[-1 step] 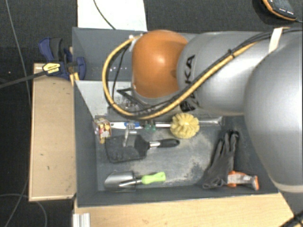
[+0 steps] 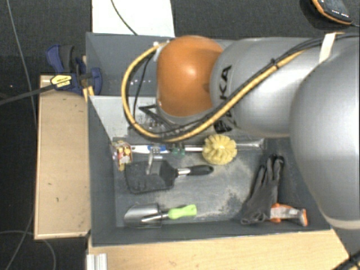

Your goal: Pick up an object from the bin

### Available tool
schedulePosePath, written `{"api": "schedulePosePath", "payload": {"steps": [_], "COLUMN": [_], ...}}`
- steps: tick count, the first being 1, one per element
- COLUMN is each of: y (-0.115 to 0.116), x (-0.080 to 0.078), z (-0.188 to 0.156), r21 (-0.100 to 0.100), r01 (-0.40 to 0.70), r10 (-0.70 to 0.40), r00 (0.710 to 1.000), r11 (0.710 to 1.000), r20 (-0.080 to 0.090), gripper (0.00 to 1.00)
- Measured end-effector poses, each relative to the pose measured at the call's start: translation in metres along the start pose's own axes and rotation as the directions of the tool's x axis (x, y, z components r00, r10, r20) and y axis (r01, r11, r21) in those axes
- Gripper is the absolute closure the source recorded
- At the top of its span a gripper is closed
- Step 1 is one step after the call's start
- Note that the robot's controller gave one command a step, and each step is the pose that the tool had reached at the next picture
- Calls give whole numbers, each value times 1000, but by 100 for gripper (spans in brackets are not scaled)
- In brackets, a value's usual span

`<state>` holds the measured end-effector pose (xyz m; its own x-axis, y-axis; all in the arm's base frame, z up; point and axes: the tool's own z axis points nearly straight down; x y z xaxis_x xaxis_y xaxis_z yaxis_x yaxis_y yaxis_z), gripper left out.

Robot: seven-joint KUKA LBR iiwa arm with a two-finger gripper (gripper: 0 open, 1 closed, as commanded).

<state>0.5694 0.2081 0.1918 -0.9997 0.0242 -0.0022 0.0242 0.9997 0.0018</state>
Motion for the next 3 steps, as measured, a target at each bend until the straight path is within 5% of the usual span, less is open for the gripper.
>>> {"api": "schedulePosePath", "payload": {"steps": [1, 2, 3], "y": [-30, -37, -23], "x": [-1, 0, -5], "z": [80, 134, 122], "r21": [-1, -3, -2], "r01": [145, 158, 132], "r10": [-145, -158, -132], "r00": [989, 987, 991], "r11": [989, 987, 991], "r20": [5, -3, 6], "gripper": [0, 0, 100]}}
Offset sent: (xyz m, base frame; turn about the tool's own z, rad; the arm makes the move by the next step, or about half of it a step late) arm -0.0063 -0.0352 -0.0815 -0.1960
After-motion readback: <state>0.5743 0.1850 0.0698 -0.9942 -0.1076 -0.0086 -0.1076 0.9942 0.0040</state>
